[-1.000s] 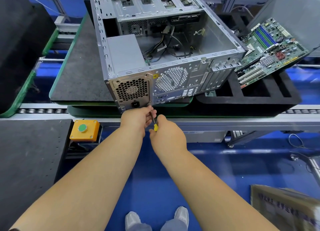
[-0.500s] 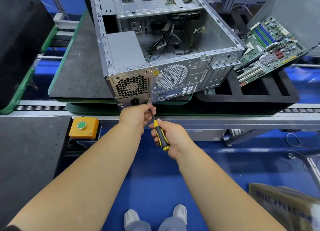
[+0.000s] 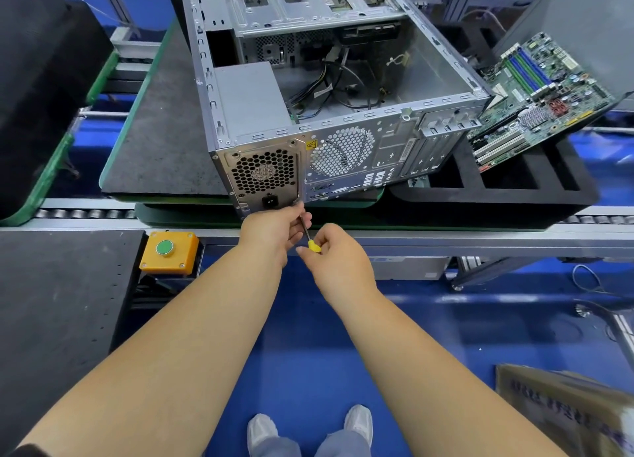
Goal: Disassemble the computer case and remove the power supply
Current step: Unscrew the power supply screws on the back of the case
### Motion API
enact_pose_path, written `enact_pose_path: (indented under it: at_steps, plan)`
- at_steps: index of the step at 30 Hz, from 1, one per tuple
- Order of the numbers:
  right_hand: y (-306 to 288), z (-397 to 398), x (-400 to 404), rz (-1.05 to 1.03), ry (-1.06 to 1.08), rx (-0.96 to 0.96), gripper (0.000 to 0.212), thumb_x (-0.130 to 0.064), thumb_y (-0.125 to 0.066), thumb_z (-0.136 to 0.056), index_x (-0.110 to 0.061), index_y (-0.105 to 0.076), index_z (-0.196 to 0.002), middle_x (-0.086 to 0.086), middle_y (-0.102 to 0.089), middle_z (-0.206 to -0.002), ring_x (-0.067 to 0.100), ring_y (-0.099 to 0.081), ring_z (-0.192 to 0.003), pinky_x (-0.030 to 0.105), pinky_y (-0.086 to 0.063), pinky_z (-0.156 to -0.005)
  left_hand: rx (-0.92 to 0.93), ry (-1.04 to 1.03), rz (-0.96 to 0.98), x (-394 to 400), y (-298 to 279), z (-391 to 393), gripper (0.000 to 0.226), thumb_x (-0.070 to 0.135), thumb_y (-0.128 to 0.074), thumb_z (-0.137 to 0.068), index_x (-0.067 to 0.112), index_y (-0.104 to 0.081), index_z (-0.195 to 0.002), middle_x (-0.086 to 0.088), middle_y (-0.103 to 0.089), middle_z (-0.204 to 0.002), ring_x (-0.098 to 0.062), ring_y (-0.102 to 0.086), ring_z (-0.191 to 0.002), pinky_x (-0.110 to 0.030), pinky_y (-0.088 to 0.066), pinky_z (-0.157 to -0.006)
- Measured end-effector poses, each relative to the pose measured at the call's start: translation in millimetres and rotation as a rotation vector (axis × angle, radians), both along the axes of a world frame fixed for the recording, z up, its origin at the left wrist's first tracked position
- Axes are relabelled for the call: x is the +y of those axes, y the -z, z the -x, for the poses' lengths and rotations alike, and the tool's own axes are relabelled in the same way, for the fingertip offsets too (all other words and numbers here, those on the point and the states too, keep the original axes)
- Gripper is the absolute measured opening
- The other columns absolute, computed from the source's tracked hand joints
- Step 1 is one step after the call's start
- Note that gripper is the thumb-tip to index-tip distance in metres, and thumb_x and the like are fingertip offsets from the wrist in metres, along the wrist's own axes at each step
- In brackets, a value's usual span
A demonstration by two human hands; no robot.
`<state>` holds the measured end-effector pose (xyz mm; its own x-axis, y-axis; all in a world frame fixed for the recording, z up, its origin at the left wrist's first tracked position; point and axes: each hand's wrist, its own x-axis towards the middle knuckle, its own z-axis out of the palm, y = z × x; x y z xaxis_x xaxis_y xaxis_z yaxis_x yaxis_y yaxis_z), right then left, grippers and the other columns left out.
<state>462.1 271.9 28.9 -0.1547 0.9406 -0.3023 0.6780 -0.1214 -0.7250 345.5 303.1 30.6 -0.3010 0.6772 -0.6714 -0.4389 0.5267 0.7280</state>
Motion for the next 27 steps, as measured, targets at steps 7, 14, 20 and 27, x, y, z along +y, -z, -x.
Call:
enact_pose_path:
  at_steps: [7, 14, 20, 27]
  plan:
    - [4, 1, 2, -0.046, -0.068, -0.087, 0.03, -0.043, -0.067, -0.088, -0.024, -0.044, -0.086, -0.008, -0.051, -0.072, 0.012, -0.048, -0.063, 0.029, -0.033, -0.051, 0.01, 0.0, 0.013, 3, 3, 1, 0.014, 0.02, -0.059, -0.096, 0.012, -0.064, -0.086, 0.003, -0.069, -0.073, 0.001, -0.064, -0.055, -0.009, -0.049, -0.05]
    - [-6, -12, 3, 0.716, 0.216, 0.744, 0.039, -0.034, -0.041, -0.105, -0.008, -0.07, -0.096, 0.004, -0.065, -0.068, 0.016, -0.057, -0.06, 0.026, -0.048, -0.057, -0.027, -0.022, -0.003, 4, 3, 0, 0.007, 0.016, -0.058, -0.096, 0.013, -0.062, -0.091, 0.007, -0.069, -0.058, 0.002, -0.065, -0.052, -0.01, -0.047, -0.045]
    - [-3, -12, 7, 0.622, 0.192, 0.677, 0.023, -0.025, -0.051, -0.102, -0.01, -0.068, -0.1, -0.003, -0.068, -0.065, 0.01, -0.058, -0.057, 0.024, -0.049, -0.058, -0.008, -0.034, 0.003, 1, 0, -2, 0.008, 0.018, -0.058, -0.096, 0.012, -0.063, -0.095, 0.002, -0.069, -0.077, -0.001, -0.065, -0.06, -0.011, -0.048, -0.05]
    - [-2, -9, 5, 0.358, 0.101, 0.422, 0.011, -0.032, -0.066, -0.091, -0.021, -0.064, -0.089, -0.002, -0.069, -0.072, 0.013, -0.063, -0.066, 0.028, -0.05, -0.055, 0.002, -0.052, 0.0, -3, -1, 1, 0.009, 0.02, -0.06, -0.095, 0.013, -0.064, -0.091, 0.001, -0.07, -0.078, -0.002, -0.066, -0.064, -0.012, -0.049, -0.056]
